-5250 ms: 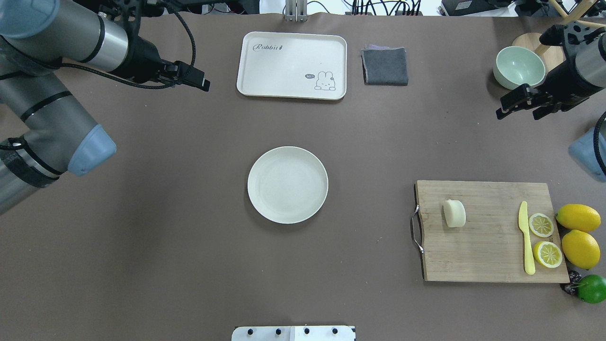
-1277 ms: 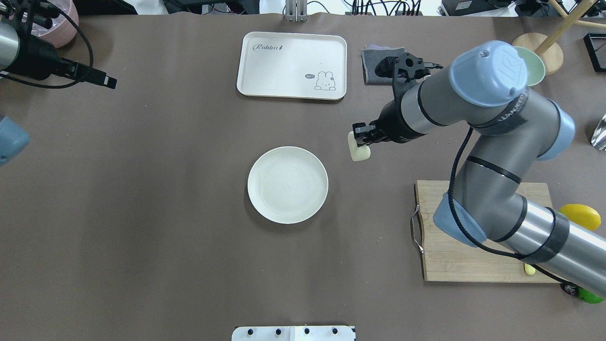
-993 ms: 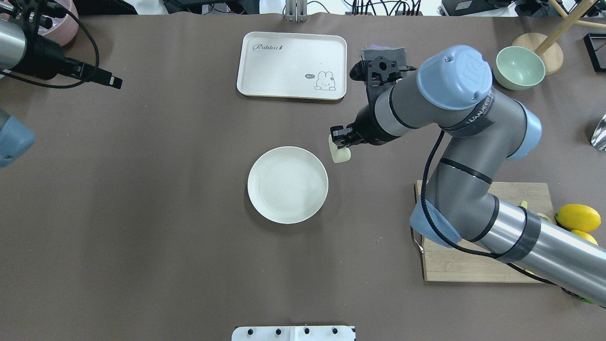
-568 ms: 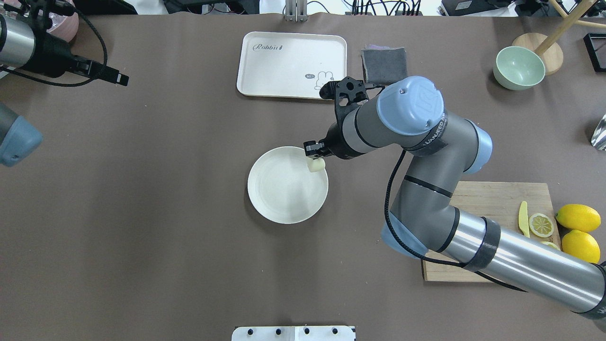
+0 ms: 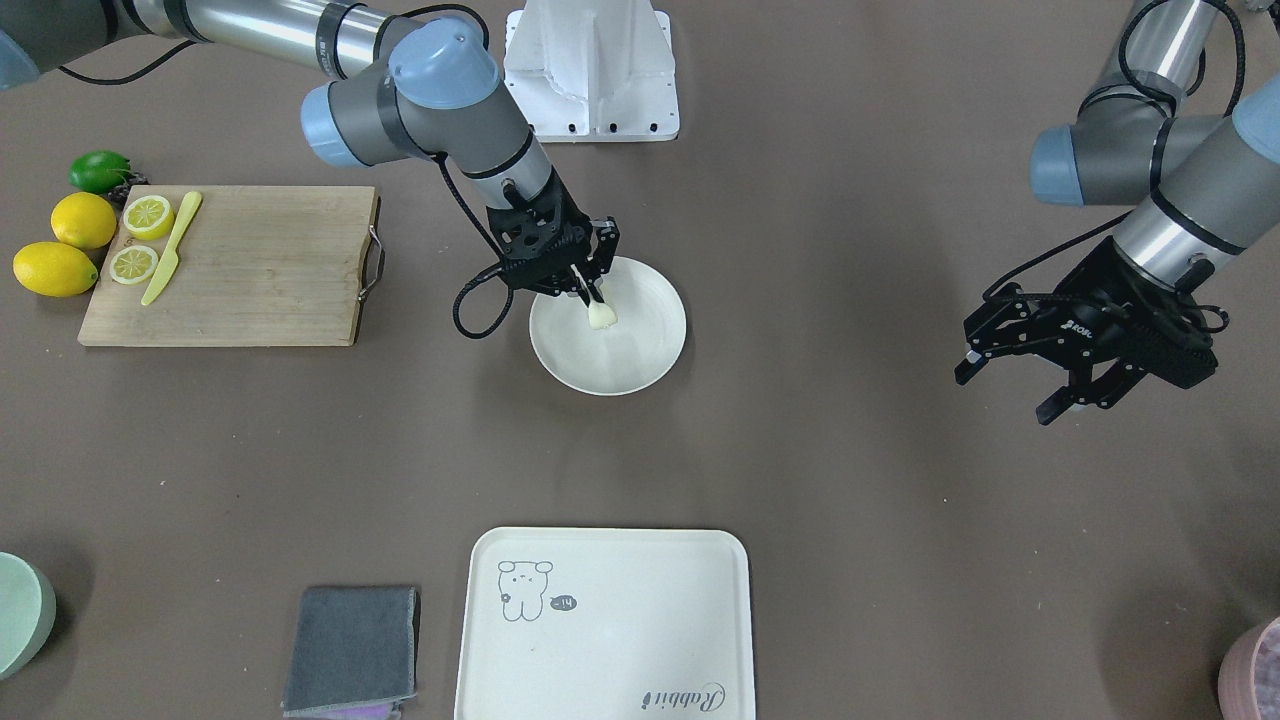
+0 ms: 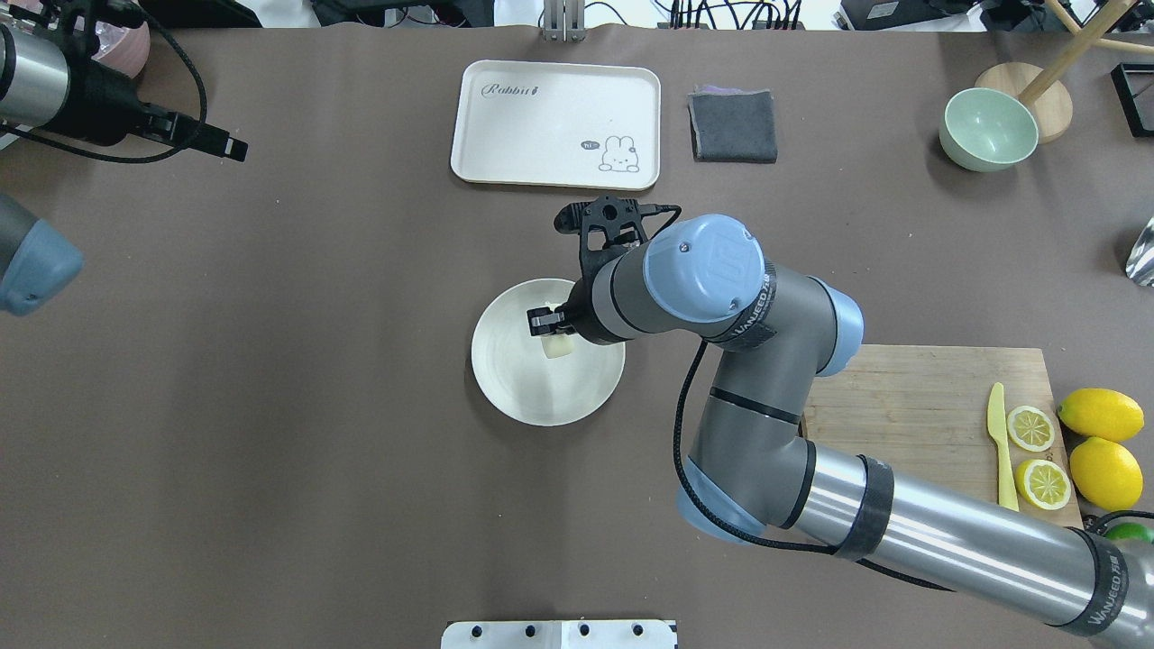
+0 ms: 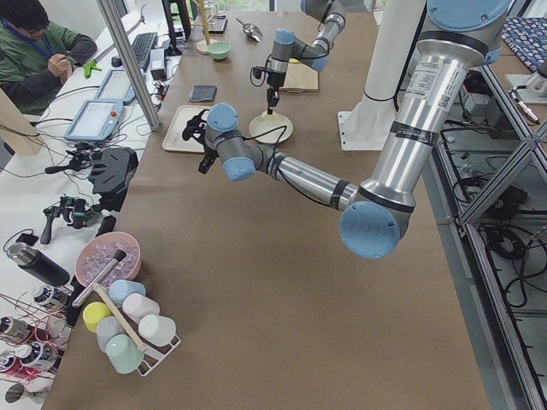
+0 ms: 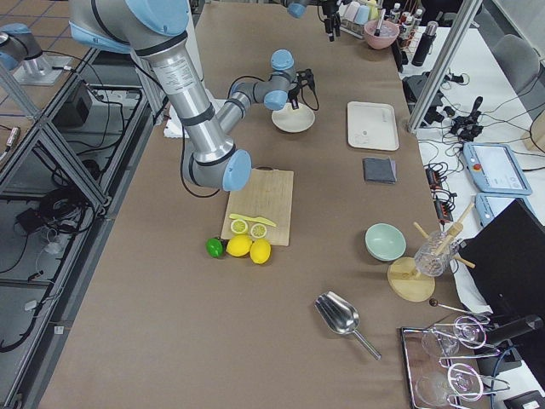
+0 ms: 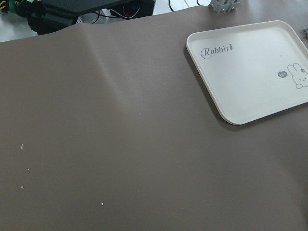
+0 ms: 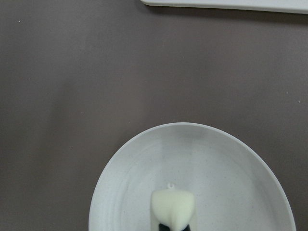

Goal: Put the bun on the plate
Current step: 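Lower the bun onto the plate and open the right gripper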

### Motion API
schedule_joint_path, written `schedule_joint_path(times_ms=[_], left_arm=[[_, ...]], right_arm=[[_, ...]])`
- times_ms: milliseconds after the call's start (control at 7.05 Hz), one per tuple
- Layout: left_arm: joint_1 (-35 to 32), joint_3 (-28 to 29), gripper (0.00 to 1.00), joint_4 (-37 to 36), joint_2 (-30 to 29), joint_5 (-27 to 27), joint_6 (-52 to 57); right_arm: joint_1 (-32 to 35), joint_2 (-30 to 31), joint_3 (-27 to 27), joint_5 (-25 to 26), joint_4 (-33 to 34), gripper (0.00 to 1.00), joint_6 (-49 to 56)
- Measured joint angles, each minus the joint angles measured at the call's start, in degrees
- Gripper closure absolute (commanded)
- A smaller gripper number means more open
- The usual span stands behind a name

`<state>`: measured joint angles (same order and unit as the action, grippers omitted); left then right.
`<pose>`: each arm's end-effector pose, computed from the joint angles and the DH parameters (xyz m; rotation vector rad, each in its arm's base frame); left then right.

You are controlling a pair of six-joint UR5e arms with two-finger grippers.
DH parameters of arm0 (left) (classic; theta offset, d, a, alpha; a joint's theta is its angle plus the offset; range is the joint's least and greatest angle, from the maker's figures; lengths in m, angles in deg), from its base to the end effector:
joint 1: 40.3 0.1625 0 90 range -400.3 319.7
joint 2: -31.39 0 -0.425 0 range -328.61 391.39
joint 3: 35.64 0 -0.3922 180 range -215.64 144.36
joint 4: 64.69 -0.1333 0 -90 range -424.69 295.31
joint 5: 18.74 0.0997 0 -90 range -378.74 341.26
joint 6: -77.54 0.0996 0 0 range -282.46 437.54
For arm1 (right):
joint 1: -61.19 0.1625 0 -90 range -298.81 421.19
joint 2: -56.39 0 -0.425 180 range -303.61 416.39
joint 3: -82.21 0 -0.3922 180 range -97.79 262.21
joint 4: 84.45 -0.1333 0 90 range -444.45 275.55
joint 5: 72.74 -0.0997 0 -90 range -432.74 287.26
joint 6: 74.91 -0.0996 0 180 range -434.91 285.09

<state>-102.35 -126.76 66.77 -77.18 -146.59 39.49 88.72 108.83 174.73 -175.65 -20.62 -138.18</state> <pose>0.2276 -0.5829 0.3839 0.5343 1.0545 0.1969 -0.5589 -0.4166 0.1947 0.3472 -1.1154 -0.1179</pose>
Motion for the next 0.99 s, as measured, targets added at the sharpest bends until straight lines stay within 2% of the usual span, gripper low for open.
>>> schedule_joint_path(times_ms=[142,993], left_arm=[[0.0,0.4,0.02,0.0,0.0,0.0,0.0],[0.1,0.7,0.03,0.0,0.0,1.5,0.0]], right_arm=[[-0.5,0.0,-0.2,0.8,-0.2,0.00,-0.1],[-0.4,0.5,0.4,1.5,-0.4,0.00,-1.5]])
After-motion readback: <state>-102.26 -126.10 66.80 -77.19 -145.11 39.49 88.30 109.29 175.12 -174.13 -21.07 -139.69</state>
